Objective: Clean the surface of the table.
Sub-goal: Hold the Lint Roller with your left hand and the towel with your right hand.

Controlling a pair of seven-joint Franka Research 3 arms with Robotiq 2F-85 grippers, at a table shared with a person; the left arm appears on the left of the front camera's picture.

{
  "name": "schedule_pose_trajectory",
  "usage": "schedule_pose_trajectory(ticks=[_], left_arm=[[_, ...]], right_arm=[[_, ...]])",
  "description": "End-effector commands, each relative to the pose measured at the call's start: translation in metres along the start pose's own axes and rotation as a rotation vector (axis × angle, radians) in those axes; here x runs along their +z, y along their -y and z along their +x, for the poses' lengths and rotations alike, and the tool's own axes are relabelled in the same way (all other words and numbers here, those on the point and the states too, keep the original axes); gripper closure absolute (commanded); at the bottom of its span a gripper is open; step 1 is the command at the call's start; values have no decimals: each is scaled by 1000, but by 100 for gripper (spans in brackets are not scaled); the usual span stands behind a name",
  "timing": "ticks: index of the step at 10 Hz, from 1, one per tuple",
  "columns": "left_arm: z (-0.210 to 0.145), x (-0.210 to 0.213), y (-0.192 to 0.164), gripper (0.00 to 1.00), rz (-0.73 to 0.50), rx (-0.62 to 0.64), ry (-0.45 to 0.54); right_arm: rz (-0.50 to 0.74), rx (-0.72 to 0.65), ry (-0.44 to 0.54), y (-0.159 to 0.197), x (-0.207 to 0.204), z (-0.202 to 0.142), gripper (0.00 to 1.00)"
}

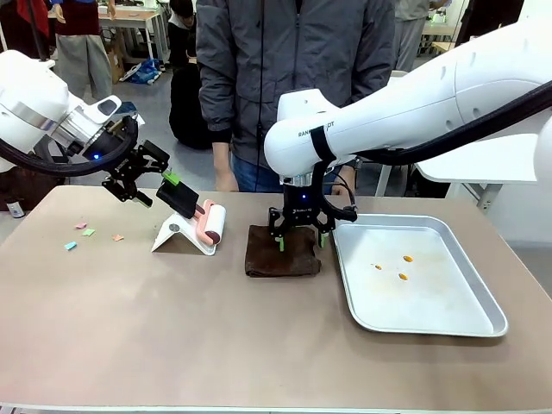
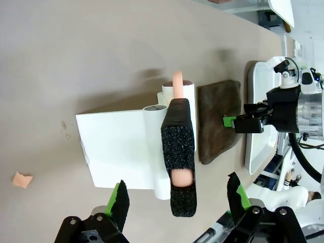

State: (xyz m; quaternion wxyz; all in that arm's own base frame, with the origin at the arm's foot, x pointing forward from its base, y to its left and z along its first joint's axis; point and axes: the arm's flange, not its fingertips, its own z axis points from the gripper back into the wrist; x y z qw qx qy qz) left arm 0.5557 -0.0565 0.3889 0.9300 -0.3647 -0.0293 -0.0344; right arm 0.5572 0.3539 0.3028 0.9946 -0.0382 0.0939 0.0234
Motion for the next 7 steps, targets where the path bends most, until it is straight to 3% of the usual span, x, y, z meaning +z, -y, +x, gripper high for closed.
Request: schedule_pose_trajectory(ticks=[1, 3, 7], left_arm=[[3, -2, 0, 0, -36, -17, 13], [4, -2, 0, 0, -41, -17, 17], [4, -1, 1, 0, -36, -19, 20]], right_arm=[[14, -65, 40, 2, -3, -4, 0], [49, -58, 99, 1, -5, -8, 0], [97, -59, 83, 10, -12, -17, 0]])
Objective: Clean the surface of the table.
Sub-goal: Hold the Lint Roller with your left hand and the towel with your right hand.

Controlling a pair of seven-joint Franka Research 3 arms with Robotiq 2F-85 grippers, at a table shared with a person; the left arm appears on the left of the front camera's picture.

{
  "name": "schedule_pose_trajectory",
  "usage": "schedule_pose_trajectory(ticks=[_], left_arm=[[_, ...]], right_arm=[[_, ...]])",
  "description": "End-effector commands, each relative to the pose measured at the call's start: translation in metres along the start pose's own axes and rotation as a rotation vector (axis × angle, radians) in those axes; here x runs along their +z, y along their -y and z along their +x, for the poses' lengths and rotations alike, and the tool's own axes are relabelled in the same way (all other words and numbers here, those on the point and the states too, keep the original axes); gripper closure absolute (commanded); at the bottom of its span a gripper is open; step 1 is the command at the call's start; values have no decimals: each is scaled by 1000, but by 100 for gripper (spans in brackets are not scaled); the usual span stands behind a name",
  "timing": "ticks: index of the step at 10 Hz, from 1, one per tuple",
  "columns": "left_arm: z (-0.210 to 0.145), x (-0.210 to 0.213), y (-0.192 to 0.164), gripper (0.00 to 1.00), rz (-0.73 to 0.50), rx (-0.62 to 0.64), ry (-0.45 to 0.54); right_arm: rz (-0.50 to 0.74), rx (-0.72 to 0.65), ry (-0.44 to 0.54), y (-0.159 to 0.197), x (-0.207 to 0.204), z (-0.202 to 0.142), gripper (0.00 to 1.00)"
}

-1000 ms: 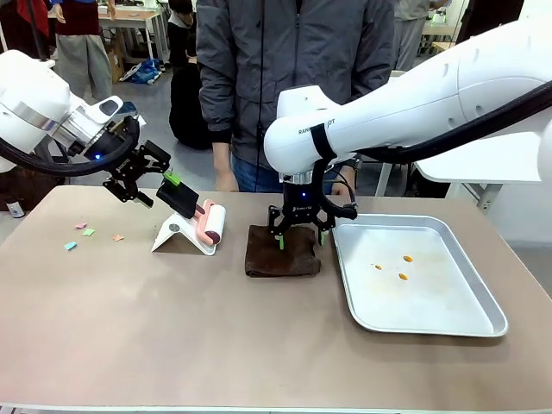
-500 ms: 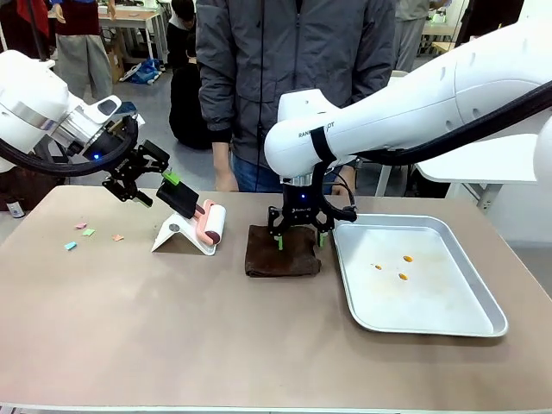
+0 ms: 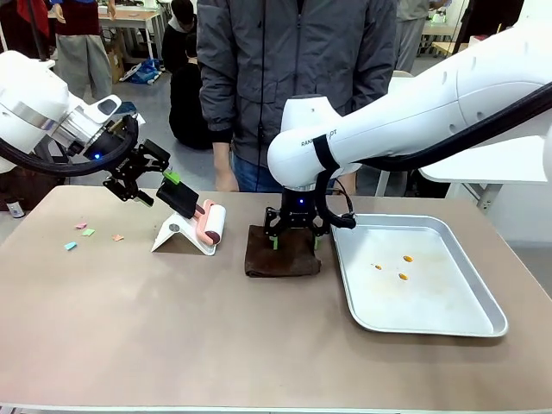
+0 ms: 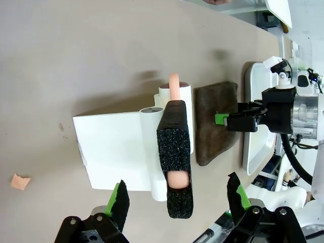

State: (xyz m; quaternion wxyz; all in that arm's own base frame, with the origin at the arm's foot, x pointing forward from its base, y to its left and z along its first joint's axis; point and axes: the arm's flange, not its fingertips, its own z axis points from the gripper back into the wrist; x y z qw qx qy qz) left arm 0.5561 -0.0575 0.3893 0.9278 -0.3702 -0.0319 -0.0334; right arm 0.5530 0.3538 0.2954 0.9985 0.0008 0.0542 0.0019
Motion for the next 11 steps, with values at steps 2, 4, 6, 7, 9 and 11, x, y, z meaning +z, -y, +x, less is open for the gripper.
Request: schedule_pose_trajectory(ticks=[2, 4, 6, 7, 9, 11], left_arm=[[2, -1, 1, 0, -25, -22, 17], [1, 0, 1, 0, -27, -25, 29], [2, -1, 3, 0, -27, -25, 24], [2, -1, 4, 55, -37, -20, 40], [2, -2, 5, 100, -54, -19, 45], [3, -2, 6, 100, -63, -28, 57]], right_arm=[[11, -28, 17, 12, 1, -15, 0], [15, -26, 21, 12, 1, -16, 0], [27, -20, 17, 11, 2, -16, 0], [26, -17, 18, 11, 2, -16, 42], [25, -9, 9, 11, 3, -16, 100], [29, -4, 10, 11, 3, -16, 100]])
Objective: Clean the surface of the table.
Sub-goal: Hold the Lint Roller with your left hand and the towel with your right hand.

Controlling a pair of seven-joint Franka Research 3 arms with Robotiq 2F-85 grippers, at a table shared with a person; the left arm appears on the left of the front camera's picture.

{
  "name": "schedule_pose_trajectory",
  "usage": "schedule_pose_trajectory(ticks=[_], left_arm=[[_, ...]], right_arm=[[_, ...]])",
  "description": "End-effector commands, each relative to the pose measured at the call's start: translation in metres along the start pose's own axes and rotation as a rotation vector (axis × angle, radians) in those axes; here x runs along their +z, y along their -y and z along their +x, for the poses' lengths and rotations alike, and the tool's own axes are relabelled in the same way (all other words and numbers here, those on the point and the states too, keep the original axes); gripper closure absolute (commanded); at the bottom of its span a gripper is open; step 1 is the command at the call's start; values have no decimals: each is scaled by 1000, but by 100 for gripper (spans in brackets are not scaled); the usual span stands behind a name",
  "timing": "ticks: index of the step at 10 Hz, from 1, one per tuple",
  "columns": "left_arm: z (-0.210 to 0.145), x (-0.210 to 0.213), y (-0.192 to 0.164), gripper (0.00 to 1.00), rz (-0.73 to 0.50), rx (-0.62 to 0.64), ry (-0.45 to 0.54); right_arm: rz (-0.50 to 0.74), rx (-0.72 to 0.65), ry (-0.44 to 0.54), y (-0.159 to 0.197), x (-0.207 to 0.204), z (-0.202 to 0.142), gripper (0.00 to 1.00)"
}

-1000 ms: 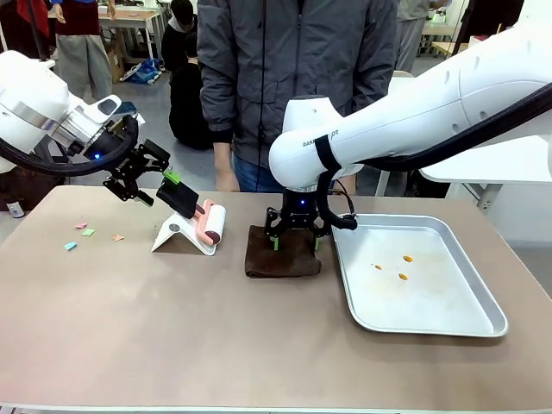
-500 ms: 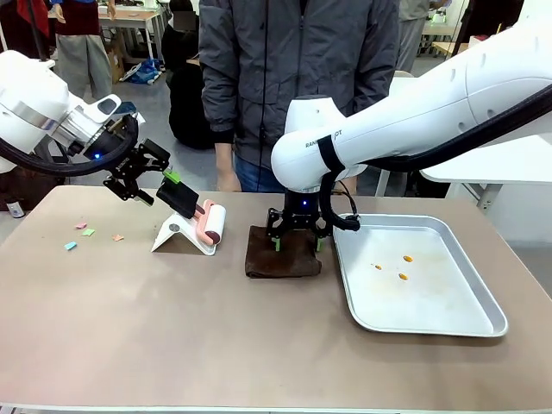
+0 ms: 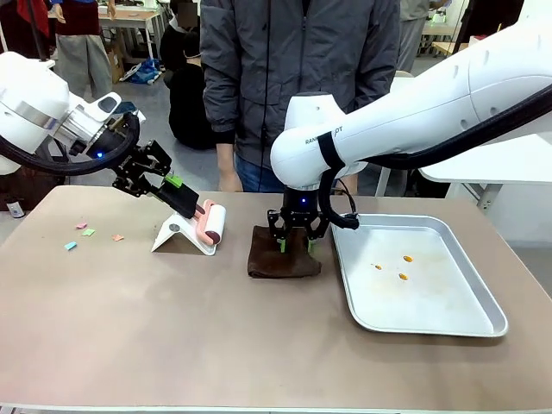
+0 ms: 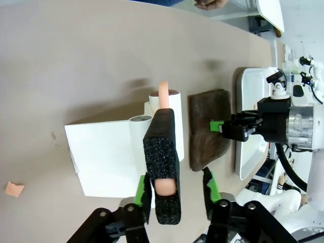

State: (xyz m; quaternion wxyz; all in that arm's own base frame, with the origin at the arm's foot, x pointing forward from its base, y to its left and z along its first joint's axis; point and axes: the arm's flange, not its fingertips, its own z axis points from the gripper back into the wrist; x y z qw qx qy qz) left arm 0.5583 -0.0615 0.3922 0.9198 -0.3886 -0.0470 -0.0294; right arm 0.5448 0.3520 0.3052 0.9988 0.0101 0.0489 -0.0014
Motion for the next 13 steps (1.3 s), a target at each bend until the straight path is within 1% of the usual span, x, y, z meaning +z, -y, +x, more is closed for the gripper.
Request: schedule_pose_trajectory(ticks=[1, 2, 3, 6, 9, 11, 12, 13], left_arm=[[2, -2, 2, 87, -27, -27, 31], [3, -5, 3, 97, -19, -31, 36], [4, -7, 4, 100, -12, -32, 38], [3, -4, 4, 100, 13, -25, 57], [-1, 0, 6, 100, 0, -31, 65], [-5, 6, 8, 100, -18, -43, 80], [-8, 12, 10, 100, -38, -51, 88], [-14, 21, 11, 100, -70, -60, 93]], right_arm=[[15, 4, 0, 10, -5, -8, 86], [19, 11, 0, 10, -5, -8, 95], [21, 18, 1, 10, -5, -9, 100], [24, 37, -8, 10, -6, -10, 100], [29, 38, -13, 11, -5, -10, 100], [94, 21, -11, 21, 5, -14, 100], [155, 25, 4, 32, 16, -20, 100], [247, 26, 29, 47, 31, -29, 100]])
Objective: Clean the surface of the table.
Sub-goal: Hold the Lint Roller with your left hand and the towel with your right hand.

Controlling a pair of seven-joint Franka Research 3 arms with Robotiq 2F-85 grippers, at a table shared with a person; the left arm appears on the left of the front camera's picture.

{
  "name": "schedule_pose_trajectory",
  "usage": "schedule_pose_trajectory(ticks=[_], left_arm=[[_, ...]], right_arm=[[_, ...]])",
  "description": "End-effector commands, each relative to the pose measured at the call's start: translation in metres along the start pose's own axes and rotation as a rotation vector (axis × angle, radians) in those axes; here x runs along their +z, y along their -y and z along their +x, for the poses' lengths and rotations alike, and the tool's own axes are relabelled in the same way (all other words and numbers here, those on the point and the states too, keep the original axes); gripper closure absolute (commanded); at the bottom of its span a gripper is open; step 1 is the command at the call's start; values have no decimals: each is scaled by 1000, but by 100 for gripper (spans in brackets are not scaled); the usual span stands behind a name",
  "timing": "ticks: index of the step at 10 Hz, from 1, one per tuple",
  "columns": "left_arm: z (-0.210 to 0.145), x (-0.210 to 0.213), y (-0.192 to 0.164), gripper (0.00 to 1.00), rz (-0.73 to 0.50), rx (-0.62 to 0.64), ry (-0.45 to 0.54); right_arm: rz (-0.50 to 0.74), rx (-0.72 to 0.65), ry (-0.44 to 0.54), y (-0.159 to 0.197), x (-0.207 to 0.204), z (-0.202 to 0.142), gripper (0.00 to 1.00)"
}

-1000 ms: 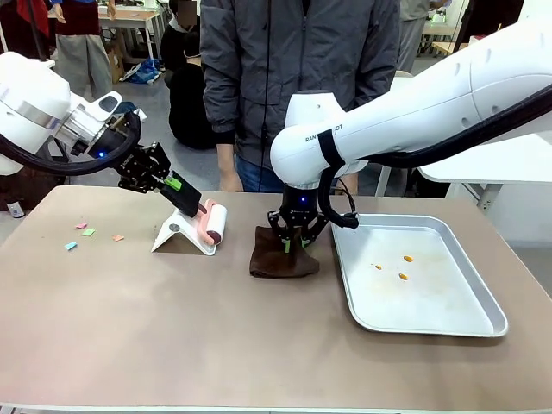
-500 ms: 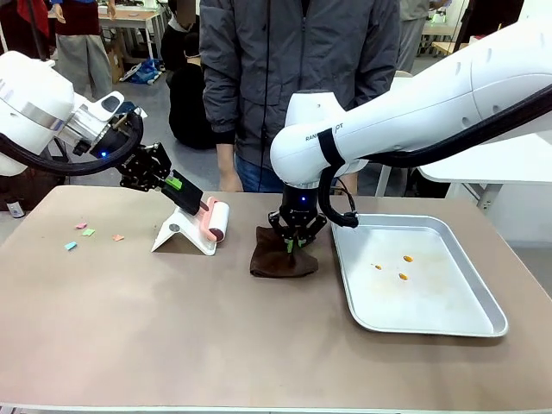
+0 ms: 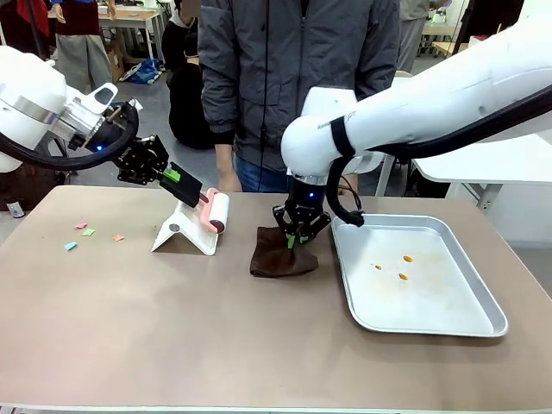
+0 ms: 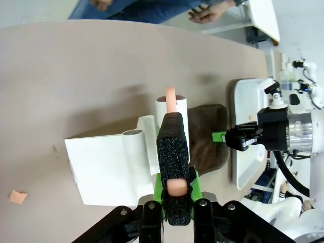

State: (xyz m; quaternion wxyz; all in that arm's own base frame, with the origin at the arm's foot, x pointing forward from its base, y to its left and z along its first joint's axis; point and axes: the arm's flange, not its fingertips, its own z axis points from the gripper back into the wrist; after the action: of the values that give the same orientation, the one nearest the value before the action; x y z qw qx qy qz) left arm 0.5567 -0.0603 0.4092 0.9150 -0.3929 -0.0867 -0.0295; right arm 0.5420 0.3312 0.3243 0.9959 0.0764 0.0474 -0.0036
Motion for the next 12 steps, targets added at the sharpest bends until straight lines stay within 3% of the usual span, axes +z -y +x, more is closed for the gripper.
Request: schedule_pose_trajectory(ticks=[1, 2, 3, 6, 11, 12], left_arm=[[-22, 24, 1, 100, -111, -39, 19], [-34, 39, 2, 100, -167, -53, -7], [-47, 55, 3, 91, -198, -66, -40], [-87, 108, -10, 91, -349, -128, -119], [-135, 198, -97, 91, -522, 25, 110], [-140, 217, -118, 91, -610, -32, 73]], right_arm=[[268, 59, 49, 43, 35, -37, 100], [384, 104, 72, 56, 47, -50, 100], [496, 162, 101, 66, 56, -62, 100], [878, 351, 140, 105, 67, -95, 100], [1146, 144, 173, 215, 86, -170, 100], [1176, 61, 181, 234, 94, -186, 100]])
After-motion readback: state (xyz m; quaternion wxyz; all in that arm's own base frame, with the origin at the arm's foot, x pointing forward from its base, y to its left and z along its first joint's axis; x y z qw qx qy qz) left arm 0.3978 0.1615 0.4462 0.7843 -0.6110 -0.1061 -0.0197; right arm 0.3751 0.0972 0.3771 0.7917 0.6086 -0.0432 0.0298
